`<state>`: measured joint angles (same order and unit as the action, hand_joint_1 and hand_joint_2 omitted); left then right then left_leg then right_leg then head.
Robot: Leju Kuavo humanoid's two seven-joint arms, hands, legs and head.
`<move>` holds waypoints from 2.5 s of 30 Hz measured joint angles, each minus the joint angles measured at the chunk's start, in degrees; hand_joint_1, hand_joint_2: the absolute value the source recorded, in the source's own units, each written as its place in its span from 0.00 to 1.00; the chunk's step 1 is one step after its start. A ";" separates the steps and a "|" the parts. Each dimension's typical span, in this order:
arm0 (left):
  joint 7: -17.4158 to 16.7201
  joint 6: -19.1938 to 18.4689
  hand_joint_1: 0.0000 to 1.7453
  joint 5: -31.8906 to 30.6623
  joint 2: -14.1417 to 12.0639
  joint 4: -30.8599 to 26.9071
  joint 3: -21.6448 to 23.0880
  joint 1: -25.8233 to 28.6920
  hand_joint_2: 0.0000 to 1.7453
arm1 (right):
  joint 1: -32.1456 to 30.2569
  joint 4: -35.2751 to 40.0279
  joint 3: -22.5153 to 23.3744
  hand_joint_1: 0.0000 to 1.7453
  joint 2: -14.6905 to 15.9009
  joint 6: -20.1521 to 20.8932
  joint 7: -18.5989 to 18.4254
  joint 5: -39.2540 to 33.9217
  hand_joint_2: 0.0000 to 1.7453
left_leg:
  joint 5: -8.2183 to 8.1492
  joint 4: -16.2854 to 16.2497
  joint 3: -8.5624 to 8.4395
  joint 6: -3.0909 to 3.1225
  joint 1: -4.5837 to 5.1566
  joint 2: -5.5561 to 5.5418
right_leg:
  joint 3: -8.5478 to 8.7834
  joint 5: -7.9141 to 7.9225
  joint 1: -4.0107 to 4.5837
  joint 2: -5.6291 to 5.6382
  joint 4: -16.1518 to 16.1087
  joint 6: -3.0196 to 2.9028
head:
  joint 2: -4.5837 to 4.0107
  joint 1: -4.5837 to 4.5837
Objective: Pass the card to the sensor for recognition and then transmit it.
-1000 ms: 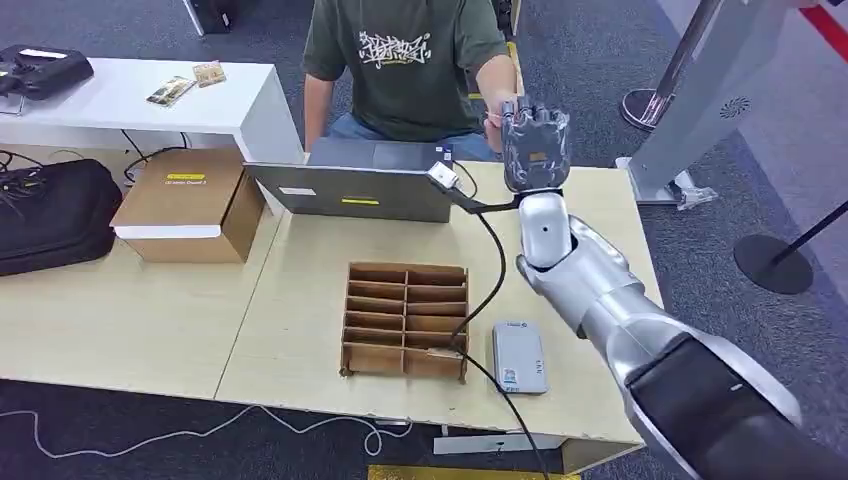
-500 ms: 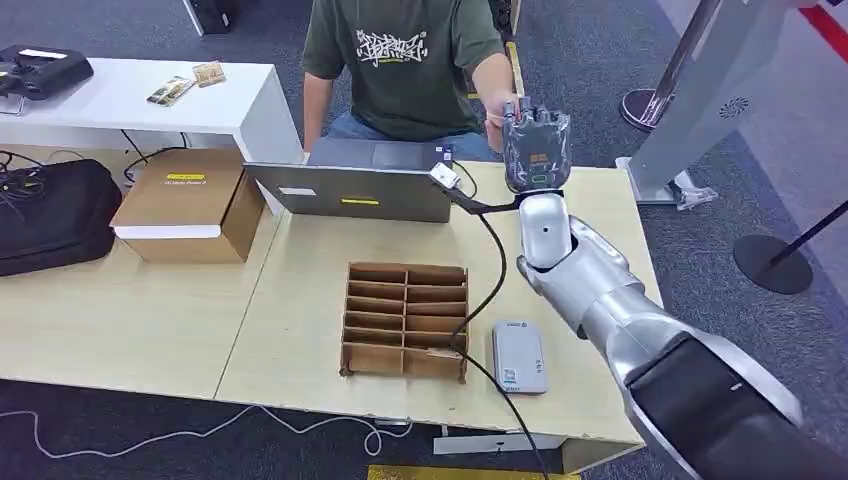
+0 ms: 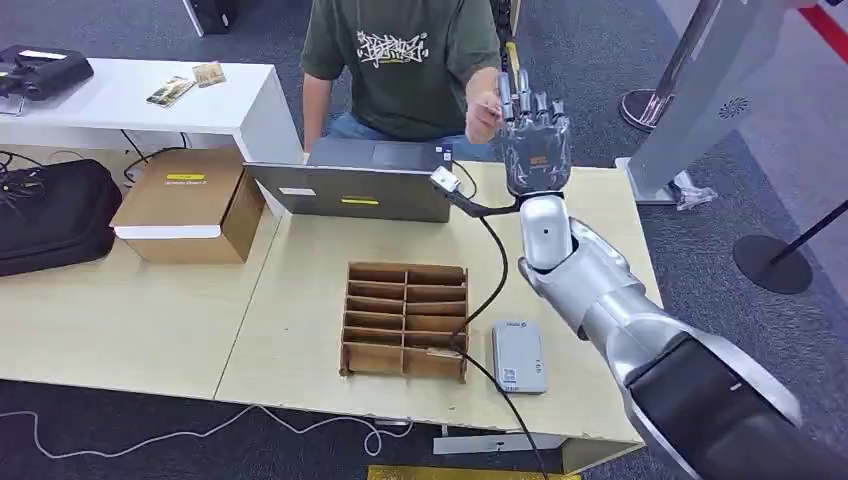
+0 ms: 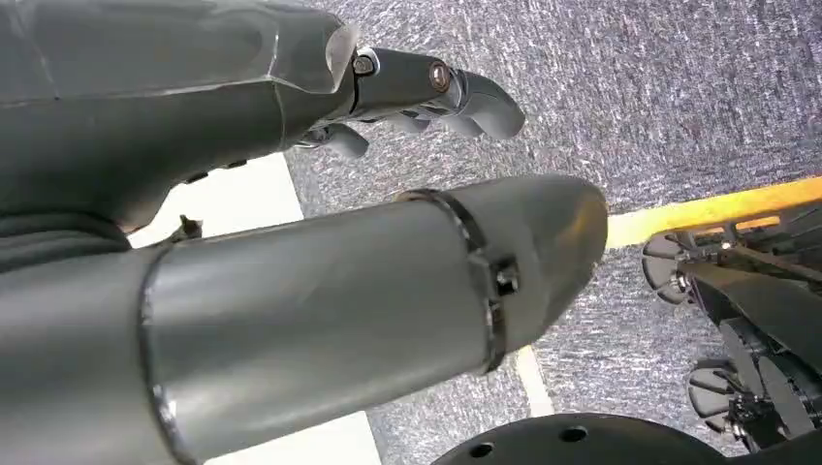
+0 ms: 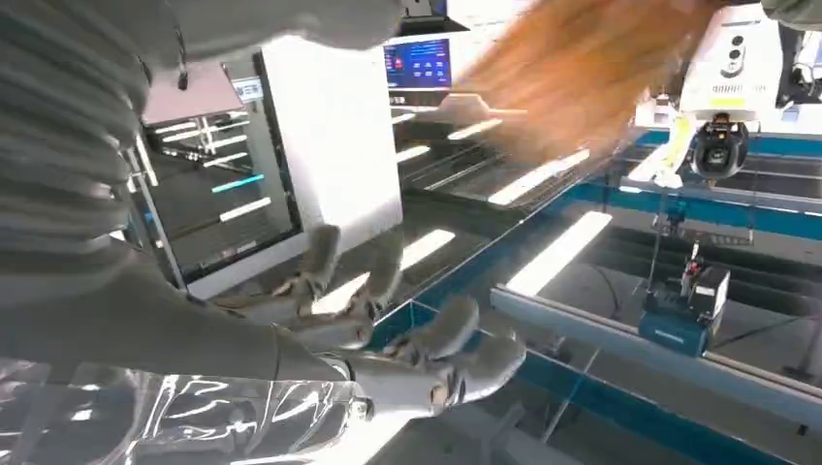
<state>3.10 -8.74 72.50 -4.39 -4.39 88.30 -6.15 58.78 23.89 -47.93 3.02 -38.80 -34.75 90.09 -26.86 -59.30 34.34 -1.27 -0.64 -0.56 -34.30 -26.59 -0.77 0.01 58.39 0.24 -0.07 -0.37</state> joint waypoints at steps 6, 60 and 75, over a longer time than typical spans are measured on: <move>-0.11 0.00 0.00 0.07 0.00 0.00 0.00 -0.07 0.00 | -0.03 0.46 -0.22 0.00 0.11 0.00 -0.63 0.00 1.00 | 0.00 -0.01 -0.01 0.00 0.00 0.01 | -0.01 0.00 0.00 0.02 0.00 0.00 | 0.00 0.00; 1.03 -0.04 0.00 6.54 0.02 0.00 0.00 1.40 0.00 | -25.67 62.03 18.54 0.00 41.73 4.77 -5.29 0.02 1.00 | -0.15 -0.05 0.07 0.16 0.04 -0.04 | 0.00 -0.05 -0.02 -0.08 -0.11 0.06 | 0.00 0.00; 1.86 -0.07 0.00 8.46 0.22 0.00 -0.09 2.36 0.00 | -49.91 82.28 48.18 0.00 34.92 0.11 28.42 0.11 1.00 | -0.34 0.08 0.14 0.15 0.01 -0.19 | 0.01 -0.19 -0.01 -0.24 -0.08 0.12 | 0.00 0.22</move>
<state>4.96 -8.81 80.96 -4.17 -4.39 88.21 -3.78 8.87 106.17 0.24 37.94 -38.69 -6.33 90.20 -27.20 -59.23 34.48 -1.12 -0.62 -0.75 -34.29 -26.78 -0.77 -0.24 58.31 0.37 -0.07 -0.15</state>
